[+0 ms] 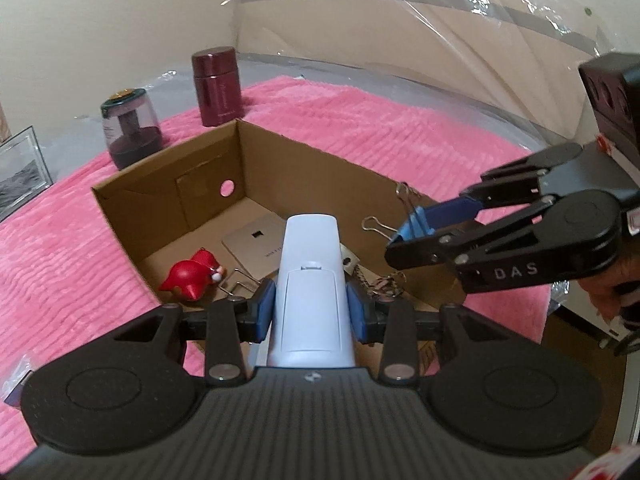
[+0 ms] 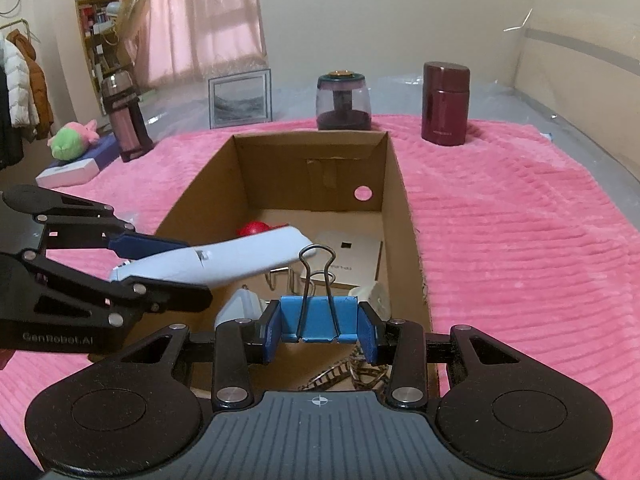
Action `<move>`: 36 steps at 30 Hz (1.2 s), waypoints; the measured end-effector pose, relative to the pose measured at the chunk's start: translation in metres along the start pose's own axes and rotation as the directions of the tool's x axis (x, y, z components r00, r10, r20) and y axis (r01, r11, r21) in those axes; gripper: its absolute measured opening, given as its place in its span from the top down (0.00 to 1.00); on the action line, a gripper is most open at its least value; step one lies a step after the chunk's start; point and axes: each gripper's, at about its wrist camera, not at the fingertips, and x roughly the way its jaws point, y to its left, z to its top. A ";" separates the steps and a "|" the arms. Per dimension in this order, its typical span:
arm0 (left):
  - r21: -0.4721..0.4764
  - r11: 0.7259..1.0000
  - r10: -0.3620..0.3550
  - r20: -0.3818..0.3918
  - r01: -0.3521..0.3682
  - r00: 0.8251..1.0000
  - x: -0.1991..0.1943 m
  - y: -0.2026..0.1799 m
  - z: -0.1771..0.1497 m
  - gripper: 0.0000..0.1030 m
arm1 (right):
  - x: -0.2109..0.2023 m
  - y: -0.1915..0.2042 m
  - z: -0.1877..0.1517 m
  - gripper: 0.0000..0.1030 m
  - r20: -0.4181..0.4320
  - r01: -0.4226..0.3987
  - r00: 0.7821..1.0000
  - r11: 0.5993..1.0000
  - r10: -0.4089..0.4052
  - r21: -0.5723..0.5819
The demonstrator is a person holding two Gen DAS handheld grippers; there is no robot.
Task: Organize rigid objects
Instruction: 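Lower the white remote and binder clip into the box with both tools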
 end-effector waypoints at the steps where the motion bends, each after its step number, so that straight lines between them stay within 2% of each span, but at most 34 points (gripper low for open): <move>1: 0.001 1.000 -0.002 -0.003 0.002 1.000 0.002 0.000 0.000 0.68 | 0.001 -0.001 0.000 0.65 -0.004 0.001 1.000 1.000 -0.001 0.000; 14: 0.004 0.996 -0.087 -0.065 0.088 0.994 0.026 -0.001 -0.001 0.68 | 0.007 -0.009 0.003 0.65 -0.025 0.017 1.000 1.000 -0.017 0.006; 29: 0.003 0.994 -0.111 -0.096 0.112 0.989 0.038 -0.005 -0.003 0.69 | 0.009 -0.013 0.001 0.65 -0.030 0.017 0.999 1.000 -0.016 0.026; 36: -0.006 0.995 -0.100 -0.070 0.099 0.993 0.032 -0.002 -0.001 0.69 | 0.007 -0.014 0.001 0.65 -0.027 0.017 0.999 0.999 -0.016 0.035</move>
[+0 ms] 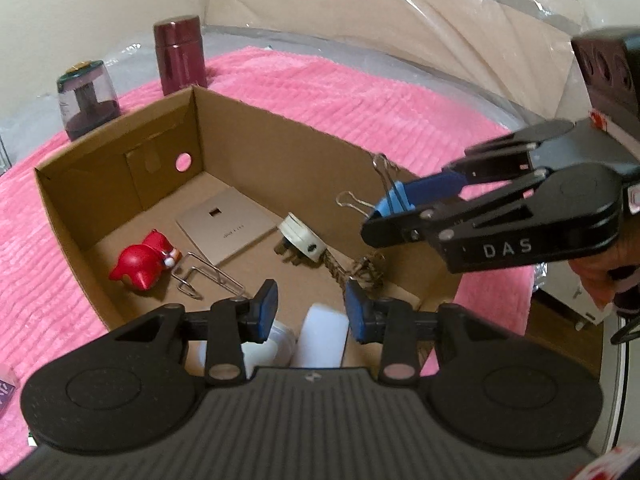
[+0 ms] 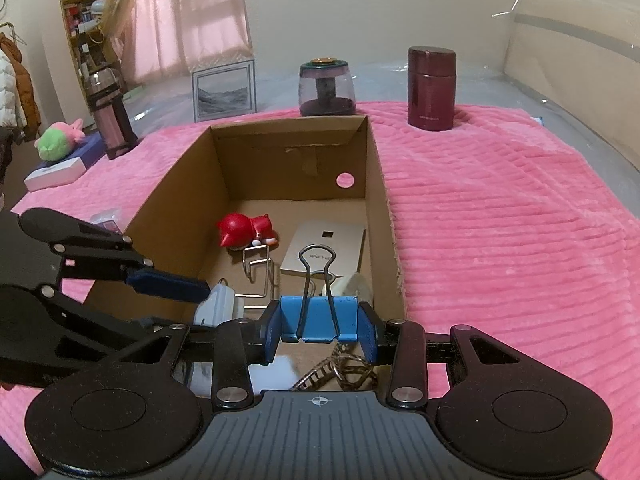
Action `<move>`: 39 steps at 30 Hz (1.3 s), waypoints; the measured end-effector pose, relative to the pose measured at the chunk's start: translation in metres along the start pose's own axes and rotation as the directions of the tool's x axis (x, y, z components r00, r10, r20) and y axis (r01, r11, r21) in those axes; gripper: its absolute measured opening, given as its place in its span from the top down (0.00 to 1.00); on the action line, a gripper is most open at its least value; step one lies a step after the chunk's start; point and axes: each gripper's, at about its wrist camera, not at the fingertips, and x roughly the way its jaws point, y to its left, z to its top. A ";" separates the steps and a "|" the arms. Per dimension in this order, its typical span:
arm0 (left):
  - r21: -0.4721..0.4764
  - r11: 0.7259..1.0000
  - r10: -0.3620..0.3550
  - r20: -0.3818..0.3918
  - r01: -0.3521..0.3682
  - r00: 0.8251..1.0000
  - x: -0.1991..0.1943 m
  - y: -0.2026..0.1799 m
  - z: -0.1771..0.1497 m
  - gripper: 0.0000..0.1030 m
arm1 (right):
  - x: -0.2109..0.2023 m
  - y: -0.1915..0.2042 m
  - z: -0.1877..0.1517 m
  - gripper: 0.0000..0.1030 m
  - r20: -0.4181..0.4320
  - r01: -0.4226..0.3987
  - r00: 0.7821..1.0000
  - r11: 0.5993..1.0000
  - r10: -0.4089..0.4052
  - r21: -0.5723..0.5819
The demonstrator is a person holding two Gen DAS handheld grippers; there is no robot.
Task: Organize rigid objects
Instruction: 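Lower the white remote and binder clip into the box with both tools, then open both tools to release the remote and binder clip into the box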
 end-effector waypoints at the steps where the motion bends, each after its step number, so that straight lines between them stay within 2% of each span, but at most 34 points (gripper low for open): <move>1: -0.007 1.000 0.002 0.008 -0.002 1.000 -0.003 0.002 0.000 0.69 | 0.000 0.000 0.000 0.65 -0.001 -0.001 1.000 1.000 0.001 0.000; 9: -0.037 0.998 0.043 0.046 -0.042 0.998 -0.023 0.013 0.000 0.69 | 0.003 0.007 0.000 0.65 -0.016 -0.015 1.000 1.000 0.015 -0.008; 20: -0.047 0.998 0.042 0.060 -0.040 0.997 -0.032 0.015 -0.005 0.69 | 0.010 0.012 -0.001 0.65 -0.041 -0.004 0.999 1.000 0.004 -0.003; 24: -0.057 0.998 0.046 0.068 -0.042 0.997 -0.035 0.016 -0.005 0.69 | 0.008 0.007 0.000 0.65 -0.018 -0.003 1.000 0.999 0.004 0.038; 29: -0.063 0.997 0.060 0.085 -0.054 0.995 -0.045 0.015 -0.007 0.69 | -0.003 0.011 0.000 0.65 0.013 0.016 1.000 0.999 -0.016 0.035; 39: -0.116 0.991 0.089 0.148 -0.072 0.985 -0.088 0.008 -0.017 0.69 | -0.036 0.048 -0.007 0.64 0.073 0.030 0.997 0.999 -0.030 0.013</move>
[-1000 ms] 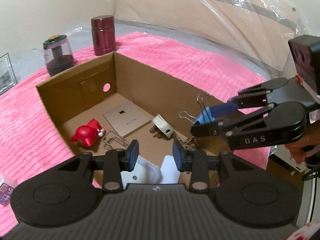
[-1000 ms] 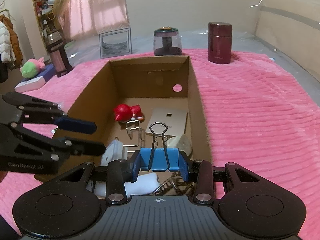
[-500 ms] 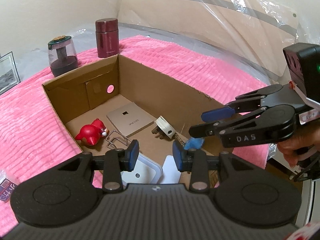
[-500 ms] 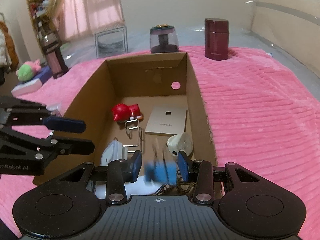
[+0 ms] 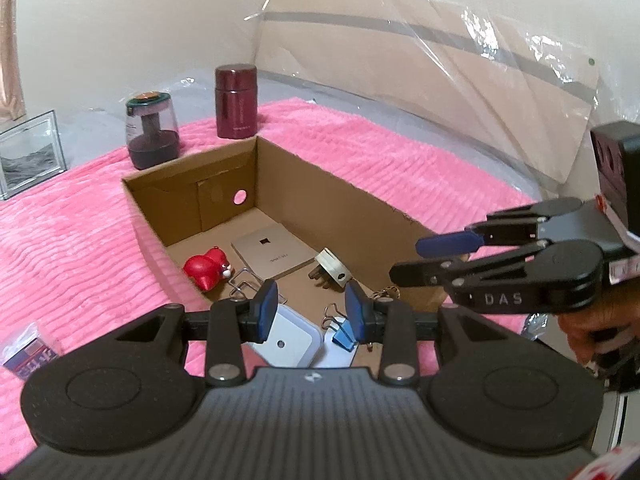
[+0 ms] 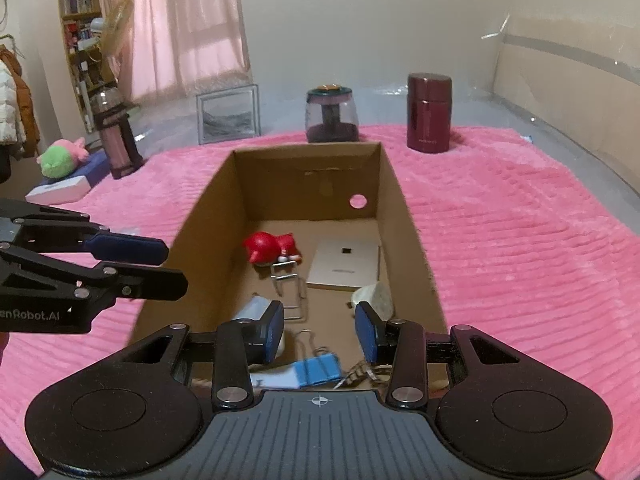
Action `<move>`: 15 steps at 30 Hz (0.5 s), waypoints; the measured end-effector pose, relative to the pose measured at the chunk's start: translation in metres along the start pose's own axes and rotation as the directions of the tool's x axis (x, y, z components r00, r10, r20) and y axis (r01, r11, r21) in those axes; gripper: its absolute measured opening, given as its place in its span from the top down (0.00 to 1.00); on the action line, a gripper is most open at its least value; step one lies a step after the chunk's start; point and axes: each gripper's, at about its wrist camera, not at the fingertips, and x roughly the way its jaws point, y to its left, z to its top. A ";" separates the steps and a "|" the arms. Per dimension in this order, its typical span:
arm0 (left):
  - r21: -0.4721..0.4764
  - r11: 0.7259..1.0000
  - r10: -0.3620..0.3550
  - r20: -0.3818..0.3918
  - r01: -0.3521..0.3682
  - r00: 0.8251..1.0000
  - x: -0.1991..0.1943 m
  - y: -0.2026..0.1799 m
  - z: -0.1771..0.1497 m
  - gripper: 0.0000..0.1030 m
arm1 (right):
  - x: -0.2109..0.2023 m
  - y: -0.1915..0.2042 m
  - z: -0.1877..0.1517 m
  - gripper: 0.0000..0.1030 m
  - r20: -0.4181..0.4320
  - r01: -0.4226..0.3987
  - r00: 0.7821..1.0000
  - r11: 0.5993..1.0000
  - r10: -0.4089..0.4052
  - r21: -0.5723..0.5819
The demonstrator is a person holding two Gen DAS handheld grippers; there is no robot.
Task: Organize rigid objects
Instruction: 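Open both tools to release the remote and binder clip into the box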
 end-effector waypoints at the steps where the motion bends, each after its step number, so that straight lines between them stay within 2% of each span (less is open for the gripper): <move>1: -0.005 1.000 0.004 0.006 -0.004 1.000 -0.006 0.000 -0.001 0.69 | -0.003 0.004 -0.001 0.64 0.003 0.000 1.000 1.000 0.000 -0.002; 8: -0.059 0.997 0.049 0.048 -0.046 0.998 -0.052 0.003 -0.015 0.69 | -0.026 0.034 -0.007 0.64 0.028 -0.005 1.000 1.000 0.005 -0.016; 13: -0.093 0.993 0.086 0.064 -0.079 0.994 -0.081 0.012 -0.030 0.67 | -0.039 0.056 -0.010 0.48 0.052 -0.017 0.998 1.000 0.018 -0.021; 15: -0.110 0.990 0.096 0.067 -0.088 0.993 -0.092 0.017 -0.037 0.63 | -0.042 0.066 -0.012 0.45 0.058 -0.027 0.998 0.999 0.029 -0.026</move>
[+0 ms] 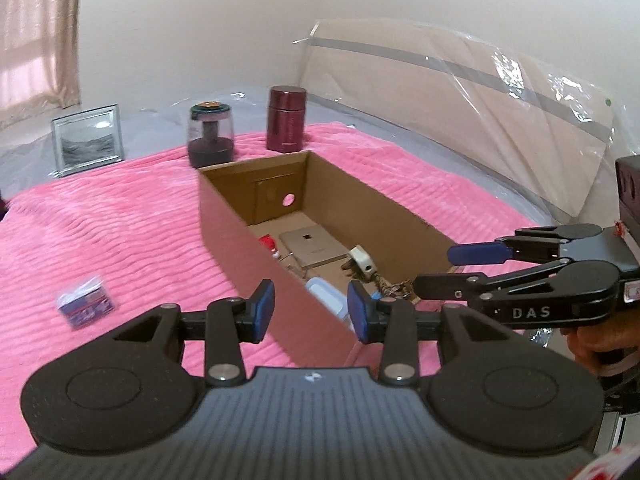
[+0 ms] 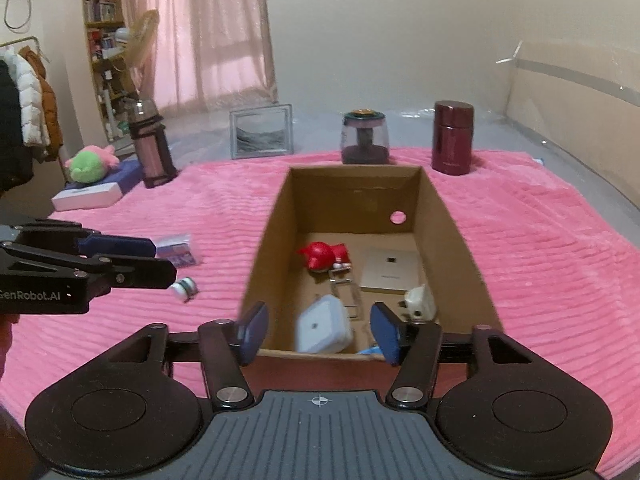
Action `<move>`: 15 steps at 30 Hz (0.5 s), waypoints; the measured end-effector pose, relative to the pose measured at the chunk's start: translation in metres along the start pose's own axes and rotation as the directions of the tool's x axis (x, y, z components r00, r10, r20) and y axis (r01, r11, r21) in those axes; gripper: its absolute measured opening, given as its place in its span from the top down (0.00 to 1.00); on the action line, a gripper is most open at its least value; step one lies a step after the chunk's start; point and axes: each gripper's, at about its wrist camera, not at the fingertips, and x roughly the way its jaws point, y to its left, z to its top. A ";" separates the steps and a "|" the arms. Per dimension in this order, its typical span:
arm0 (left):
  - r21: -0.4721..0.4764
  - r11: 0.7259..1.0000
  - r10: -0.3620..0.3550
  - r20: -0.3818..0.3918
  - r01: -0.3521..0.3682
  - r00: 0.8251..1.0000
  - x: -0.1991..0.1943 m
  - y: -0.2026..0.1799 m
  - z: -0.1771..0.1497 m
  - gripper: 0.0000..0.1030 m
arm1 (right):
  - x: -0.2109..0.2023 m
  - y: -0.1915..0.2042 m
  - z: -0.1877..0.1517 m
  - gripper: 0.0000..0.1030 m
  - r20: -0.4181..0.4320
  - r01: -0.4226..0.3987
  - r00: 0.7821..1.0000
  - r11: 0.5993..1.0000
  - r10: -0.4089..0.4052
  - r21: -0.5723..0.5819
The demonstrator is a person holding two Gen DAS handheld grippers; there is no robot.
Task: Organize rigid objects
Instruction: 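Open both tools to release the remote and binder clip into the box, then withdraw both tools from the box toward the spool and card box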
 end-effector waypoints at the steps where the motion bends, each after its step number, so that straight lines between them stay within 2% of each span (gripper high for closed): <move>1: -0.007 1.000 0.008 0.002 -0.008 1.000 -0.005 0.004 -0.003 0.61 | -0.001 0.005 0.000 0.43 0.001 -0.004 1.000 1.000 0.004 -0.004; 3: -0.020 0.999 0.030 0.007 -0.030 1.000 -0.016 0.012 -0.010 0.58 | -0.001 0.017 0.000 0.40 0.005 -0.012 1.000 1.000 0.012 -0.012; 6: -0.031 0.995 0.096 0.017 -0.095 0.995 -0.034 0.028 -0.022 0.44 | -0.004 0.034 -0.002 0.33 0.021 -0.026 0.999 1.000 0.027 -0.016; 8: -0.038 0.985 0.168 0.027 -0.166 0.985 -0.048 0.041 -0.034 0.32 | -0.005 0.047 -0.004 0.28 0.033 -0.045 0.998 0.999 0.046 -0.021; 12: -0.091 0.964 0.255 0.025 -0.251 0.967 -0.071 0.071 -0.054 0.24 | 0.000 0.076 -0.008 0.22 0.037 -0.081 0.996 0.995 0.083 -0.051; 15: -0.150 0.945 0.295 0.012 -0.290 0.956 -0.087 0.096 -0.068 0.19 | 0.008 0.099 -0.012 0.21 0.040 -0.116 0.992 0.990 0.119 -0.079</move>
